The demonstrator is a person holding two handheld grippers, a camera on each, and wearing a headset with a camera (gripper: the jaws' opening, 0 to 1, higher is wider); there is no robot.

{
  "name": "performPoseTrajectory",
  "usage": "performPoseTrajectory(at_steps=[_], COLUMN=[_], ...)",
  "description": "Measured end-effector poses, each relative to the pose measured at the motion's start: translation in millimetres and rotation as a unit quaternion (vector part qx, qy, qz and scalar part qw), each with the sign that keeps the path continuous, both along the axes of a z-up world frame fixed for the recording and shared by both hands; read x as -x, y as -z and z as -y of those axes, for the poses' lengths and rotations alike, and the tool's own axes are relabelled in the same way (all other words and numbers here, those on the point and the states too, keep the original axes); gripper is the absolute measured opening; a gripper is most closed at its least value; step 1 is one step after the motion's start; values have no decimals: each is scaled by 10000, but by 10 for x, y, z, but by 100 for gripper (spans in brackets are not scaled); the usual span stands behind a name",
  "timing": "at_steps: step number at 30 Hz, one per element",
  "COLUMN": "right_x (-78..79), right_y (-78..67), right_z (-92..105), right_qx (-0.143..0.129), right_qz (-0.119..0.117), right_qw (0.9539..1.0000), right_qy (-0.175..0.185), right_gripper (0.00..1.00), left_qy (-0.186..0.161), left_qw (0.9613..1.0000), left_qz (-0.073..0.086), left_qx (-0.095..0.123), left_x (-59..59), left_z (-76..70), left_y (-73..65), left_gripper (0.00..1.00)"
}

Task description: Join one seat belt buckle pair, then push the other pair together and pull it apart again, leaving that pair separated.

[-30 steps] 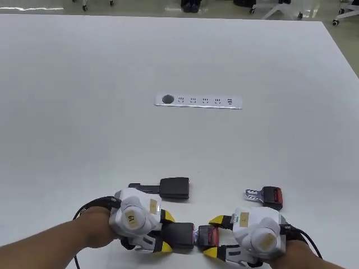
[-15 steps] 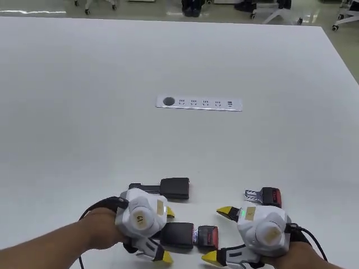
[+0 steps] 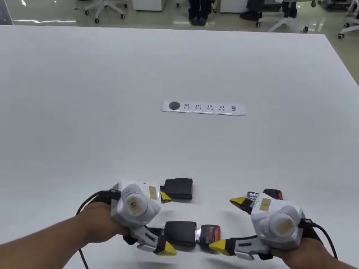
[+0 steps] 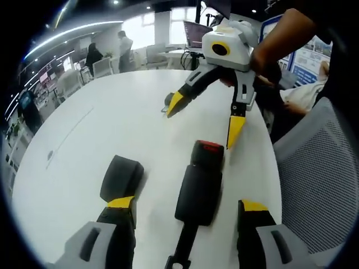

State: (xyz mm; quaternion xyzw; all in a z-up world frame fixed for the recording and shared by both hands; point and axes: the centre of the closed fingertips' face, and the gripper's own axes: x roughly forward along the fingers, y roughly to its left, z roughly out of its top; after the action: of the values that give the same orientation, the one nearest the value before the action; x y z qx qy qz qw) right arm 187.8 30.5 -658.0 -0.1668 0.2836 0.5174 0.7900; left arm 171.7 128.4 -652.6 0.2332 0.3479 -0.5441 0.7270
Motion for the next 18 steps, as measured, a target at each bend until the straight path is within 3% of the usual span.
performPoseTrajectory(at_steps=[7,10,18], right_x=[-263,-316,-492], right_y=[-119,-239,-238], right_z=[239,331,669], right_qx=[-43,-60,112], right_qz=[132,179,184], right_qw=[9996,9994,9989], right_qy=[239,307,418], right_gripper=[75,75,76], left_qy=[-217,-234,-278], left_qw=[9996,9996,9994], left_qz=[153,150,196], left_qx=[36,94,49], left_x=[-169,-218,-377], left_z=[-62,-92,-181], left_y=[-156,-178,-226], left_gripper=[76,77,77])
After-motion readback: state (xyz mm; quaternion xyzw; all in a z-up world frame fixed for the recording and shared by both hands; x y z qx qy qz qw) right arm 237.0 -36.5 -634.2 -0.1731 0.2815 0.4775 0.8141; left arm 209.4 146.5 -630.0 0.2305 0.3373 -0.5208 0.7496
